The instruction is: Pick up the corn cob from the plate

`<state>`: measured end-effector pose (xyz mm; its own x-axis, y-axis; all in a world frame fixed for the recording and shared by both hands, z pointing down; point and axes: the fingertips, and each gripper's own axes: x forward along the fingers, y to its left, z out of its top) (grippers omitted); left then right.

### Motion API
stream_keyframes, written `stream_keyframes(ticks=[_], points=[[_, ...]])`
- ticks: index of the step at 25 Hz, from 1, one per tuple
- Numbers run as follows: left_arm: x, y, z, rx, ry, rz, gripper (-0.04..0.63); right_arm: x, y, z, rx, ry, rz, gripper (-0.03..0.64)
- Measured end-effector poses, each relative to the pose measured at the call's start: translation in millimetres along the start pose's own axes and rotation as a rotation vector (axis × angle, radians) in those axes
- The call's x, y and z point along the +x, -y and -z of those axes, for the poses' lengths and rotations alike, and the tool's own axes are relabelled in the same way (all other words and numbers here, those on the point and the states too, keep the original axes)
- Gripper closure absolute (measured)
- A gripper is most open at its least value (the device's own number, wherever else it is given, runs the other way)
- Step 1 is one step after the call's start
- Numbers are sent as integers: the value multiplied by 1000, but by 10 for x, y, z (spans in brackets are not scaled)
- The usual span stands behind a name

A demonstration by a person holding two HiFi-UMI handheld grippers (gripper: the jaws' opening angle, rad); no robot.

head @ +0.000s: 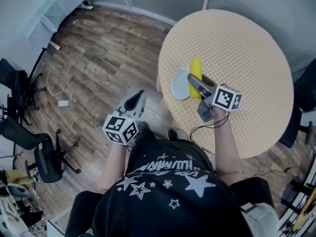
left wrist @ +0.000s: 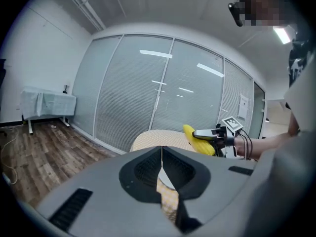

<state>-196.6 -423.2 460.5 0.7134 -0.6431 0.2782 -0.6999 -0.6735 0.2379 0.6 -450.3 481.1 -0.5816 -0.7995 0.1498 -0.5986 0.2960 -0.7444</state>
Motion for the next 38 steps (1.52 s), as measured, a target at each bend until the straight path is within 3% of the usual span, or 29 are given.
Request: stream_keyframes(ticks=[4,7,14,22,32,38], points=[[-184,49,84,-25,18,-53,584,69,-43,149,-48,-80,-24,356],[-311,21,145,-36,33,-76,584,104,-157,201,-20,-68,-66,356],[-640,118,202,-74,67,-102,584,-2,-448,320,-59,-86,-98,356],[-1221,375,546,-120,74,-119,584,-445,-687,678,-12,-28,-61,356],[-1788,971,562,-66,124,-78,584,-1281,-1198,891,-13,60,-121,356],[-1874,1349,663,-50,122,-26,584,-1742,-1283,952,-16,80,-103,356]])
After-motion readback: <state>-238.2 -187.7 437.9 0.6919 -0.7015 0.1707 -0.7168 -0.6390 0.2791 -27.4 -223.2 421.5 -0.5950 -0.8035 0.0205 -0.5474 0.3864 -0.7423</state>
